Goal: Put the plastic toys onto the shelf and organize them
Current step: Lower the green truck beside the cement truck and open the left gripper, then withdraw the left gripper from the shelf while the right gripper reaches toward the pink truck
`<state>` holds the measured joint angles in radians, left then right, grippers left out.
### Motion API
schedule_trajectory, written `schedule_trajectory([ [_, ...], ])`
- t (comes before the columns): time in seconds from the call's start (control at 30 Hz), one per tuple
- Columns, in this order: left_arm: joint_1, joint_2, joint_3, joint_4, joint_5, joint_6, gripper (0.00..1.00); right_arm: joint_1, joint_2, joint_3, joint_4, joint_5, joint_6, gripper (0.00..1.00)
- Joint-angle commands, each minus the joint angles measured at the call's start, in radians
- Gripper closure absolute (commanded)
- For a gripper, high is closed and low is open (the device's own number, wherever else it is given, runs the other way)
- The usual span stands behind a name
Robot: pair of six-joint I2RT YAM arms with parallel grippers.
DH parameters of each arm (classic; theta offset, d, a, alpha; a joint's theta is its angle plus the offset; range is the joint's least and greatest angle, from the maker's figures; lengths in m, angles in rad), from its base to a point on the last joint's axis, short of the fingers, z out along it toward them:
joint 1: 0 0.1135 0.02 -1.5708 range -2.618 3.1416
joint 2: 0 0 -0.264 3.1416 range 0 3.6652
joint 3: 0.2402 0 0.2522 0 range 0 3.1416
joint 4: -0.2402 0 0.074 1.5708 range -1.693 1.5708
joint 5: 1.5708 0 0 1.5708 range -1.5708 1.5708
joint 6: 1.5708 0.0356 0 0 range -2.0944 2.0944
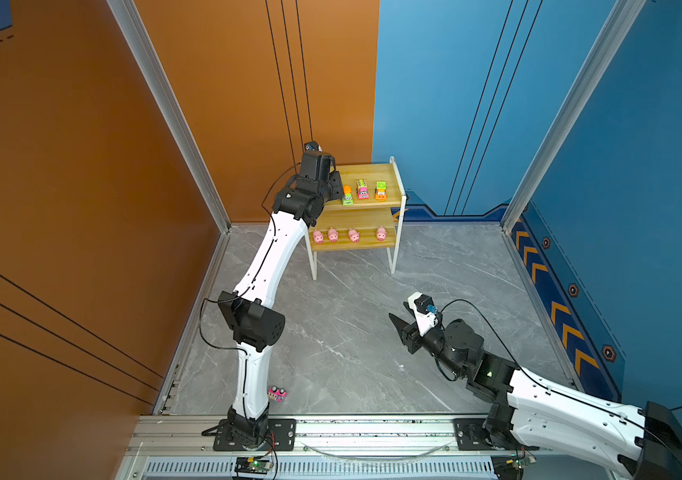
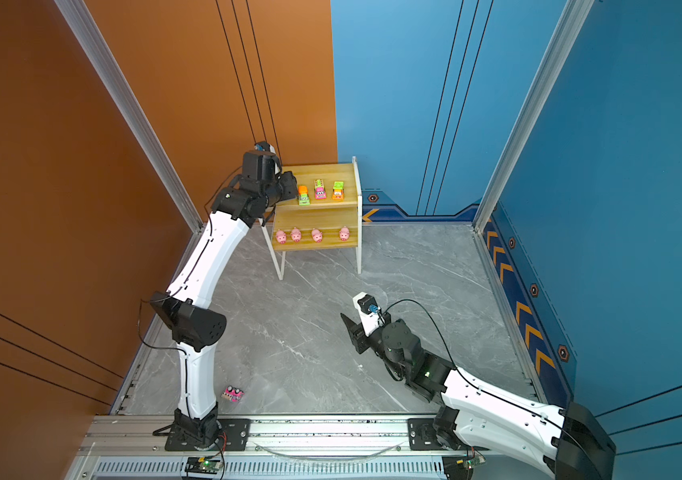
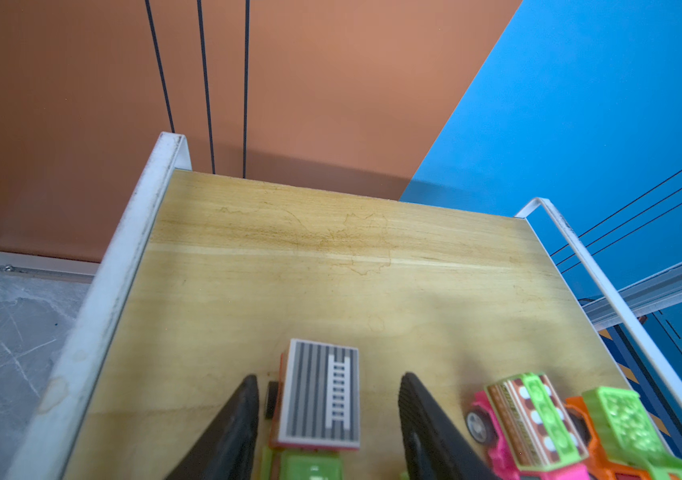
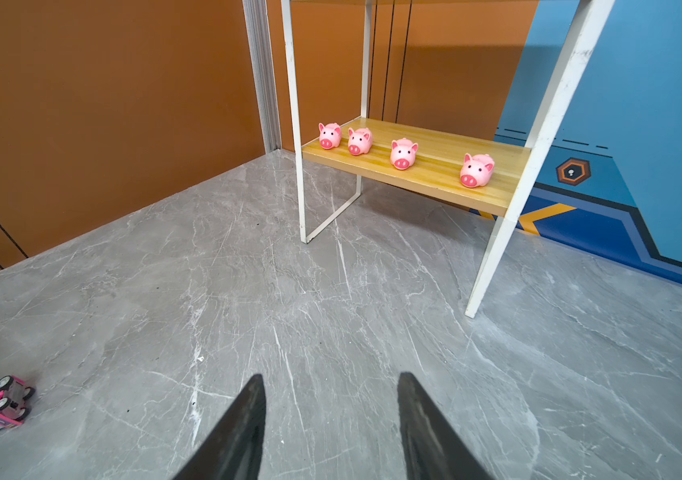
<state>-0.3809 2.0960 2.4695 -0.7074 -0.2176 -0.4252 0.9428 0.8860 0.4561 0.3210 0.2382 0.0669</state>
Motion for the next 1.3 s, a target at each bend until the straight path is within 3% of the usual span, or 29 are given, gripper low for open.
schedule_trajectory([
  [0.0, -0.007, 0.022, 0.026, -0.002, 0.000, -0.033, 0.44, 0.004, -0.020, -0.019, -0.019, 0.015, 0.009, 0.48],
  [0.5, -0.015, 0.039, 0.050, -0.001, 0.036, -0.078, 0.39, 0.004, -0.019, -0.016, -0.017, 0.011, 0.007, 0.47],
  [0.97, 0.057, -0.015, 0.006, -0.002, 0.047, -0.074, 0.30, 0.005, -0.007, -0.006, -0.014, 0.004, 0.006, 0.47],
  [1.23, 0.071, -0.006, 0.095, -0.001, 0.120, -0.021, 0.15, 0.008, 0.012, 0.003, -0.017, 0.006, 0.006, 0.44],
  [1.27, 0.071, -0.011, 0.101, 0.000, 0.122, -0.015, 0.09, 0.008, 0.015, 0.004, -0.016, 0.007, 0.004, 0.43],
])
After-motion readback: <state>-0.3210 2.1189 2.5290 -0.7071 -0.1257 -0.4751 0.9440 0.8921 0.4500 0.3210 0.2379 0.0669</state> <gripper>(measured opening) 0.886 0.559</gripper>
